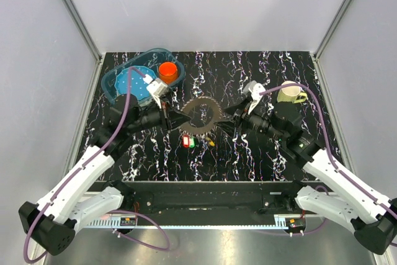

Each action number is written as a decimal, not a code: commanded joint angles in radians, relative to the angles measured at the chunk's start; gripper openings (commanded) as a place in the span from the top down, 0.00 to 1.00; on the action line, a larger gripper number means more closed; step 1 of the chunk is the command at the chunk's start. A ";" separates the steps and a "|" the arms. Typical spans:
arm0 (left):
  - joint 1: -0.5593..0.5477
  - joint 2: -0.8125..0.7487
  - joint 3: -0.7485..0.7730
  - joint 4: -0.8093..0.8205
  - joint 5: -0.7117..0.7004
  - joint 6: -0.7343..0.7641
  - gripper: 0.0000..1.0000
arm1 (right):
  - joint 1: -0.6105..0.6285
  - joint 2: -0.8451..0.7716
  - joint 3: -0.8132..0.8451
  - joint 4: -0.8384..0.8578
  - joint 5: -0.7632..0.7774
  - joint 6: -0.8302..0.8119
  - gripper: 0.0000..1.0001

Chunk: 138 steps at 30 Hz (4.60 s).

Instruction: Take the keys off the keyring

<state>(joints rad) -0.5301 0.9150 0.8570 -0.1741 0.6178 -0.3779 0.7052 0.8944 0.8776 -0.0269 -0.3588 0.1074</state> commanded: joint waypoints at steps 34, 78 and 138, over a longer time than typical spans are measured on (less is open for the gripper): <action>-0.002 -0.123 -0.039 0.455 -0.227 -0.450 1.00 | 0.077 0.132 -0.385 0.812 0.122 -0.048 0.36; -0.008 -0.110 -0.059 0.410 -0.280 -0.454 1.00 | 0.171 0.239 -0.373 0.923 0.247 -0.239 0.39; -0.007 -0.145 -0.347 0.220 -0.642 -0.394 0.98 | 0.169 0.215 -0.092 0.248 0.403 -0.216 1.00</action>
<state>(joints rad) -0.5556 0.7757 0.5697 0.1043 0.1745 -0.7963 0.8791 1.0817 0.6533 0.2565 -0.0494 -0.0971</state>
